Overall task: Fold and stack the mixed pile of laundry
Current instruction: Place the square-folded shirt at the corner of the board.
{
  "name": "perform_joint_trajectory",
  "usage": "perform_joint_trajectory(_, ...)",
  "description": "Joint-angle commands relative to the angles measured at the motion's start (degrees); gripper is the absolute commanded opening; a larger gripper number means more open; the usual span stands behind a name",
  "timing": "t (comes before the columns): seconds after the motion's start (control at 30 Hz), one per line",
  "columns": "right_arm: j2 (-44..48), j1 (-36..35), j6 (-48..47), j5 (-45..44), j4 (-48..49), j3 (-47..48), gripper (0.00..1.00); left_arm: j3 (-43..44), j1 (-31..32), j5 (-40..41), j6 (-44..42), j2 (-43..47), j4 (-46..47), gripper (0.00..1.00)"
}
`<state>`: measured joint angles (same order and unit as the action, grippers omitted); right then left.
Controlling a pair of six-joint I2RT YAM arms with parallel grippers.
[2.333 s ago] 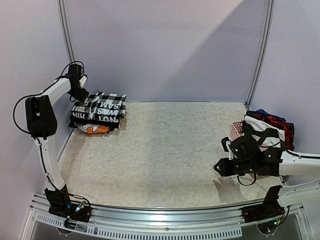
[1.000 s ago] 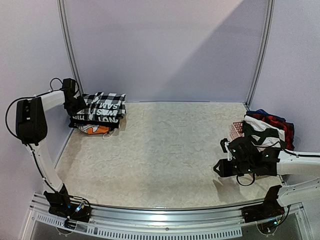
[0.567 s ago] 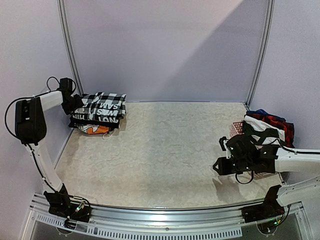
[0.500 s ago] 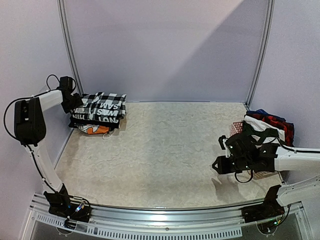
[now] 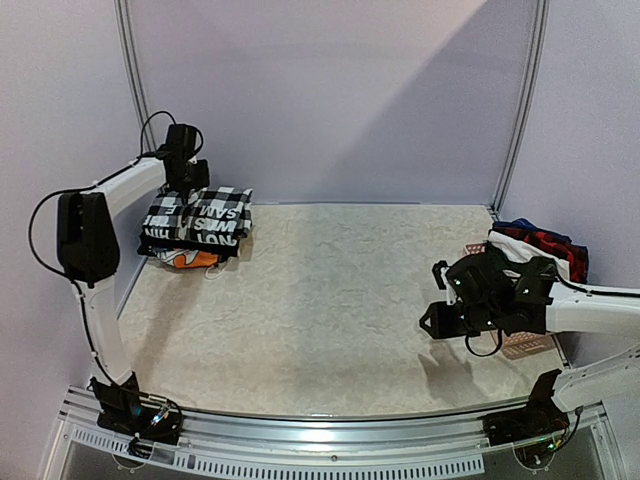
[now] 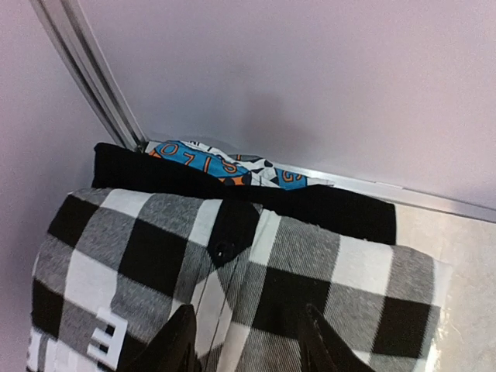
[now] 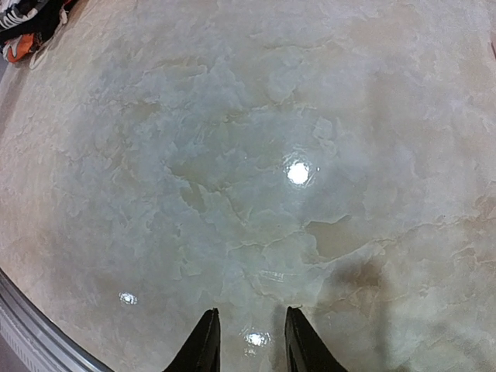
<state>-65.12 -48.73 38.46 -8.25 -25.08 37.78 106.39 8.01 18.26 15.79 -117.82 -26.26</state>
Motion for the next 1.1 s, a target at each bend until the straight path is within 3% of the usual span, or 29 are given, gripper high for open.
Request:
perform_joint_trajectory(0.0,0.0,0.0,-0.3,-0.8,-1.7,0.7,0.30,7.7,-0.9,-0.7,-2.3,-9.6,-6.6,0.46)
perform_joint_trajectory(0.33,0.8,0.0,0.8,-1.1,-1.9,-1.4,0.29,25.2,-2.1,-2.6,-0.9,-24.2,-9.4,0.41)
perform_joint_trajectory(0.47,2.2,0.1,1.5,-1.1,-2.2,-2.2,0.29,26.7,-2.3,-2.5,-0.1,-26.2,-8.2,0.41)
perform_joint_trajectory(0.63,3.4,0.0,1.6,-1.4,-3.2,-1.9,0.29,23.7,-2.3,-2.1,0.2,-23.4,-4.3,0.44)
perform_joint_trajectory(0.87,2.6,0.0,0.7,-1.5,-3.8,0.8,0.29,23.5,-2.1,-2.5,-1.6,-15.2,-5.0,0.57)
perform_joint_trajectory(1.07,2.3,0.0,-1.1,-1.5,-4.6,4.3,0.30,17.2,-1.4,-3.0,-1.7,-5.4,-5.0,0.69)
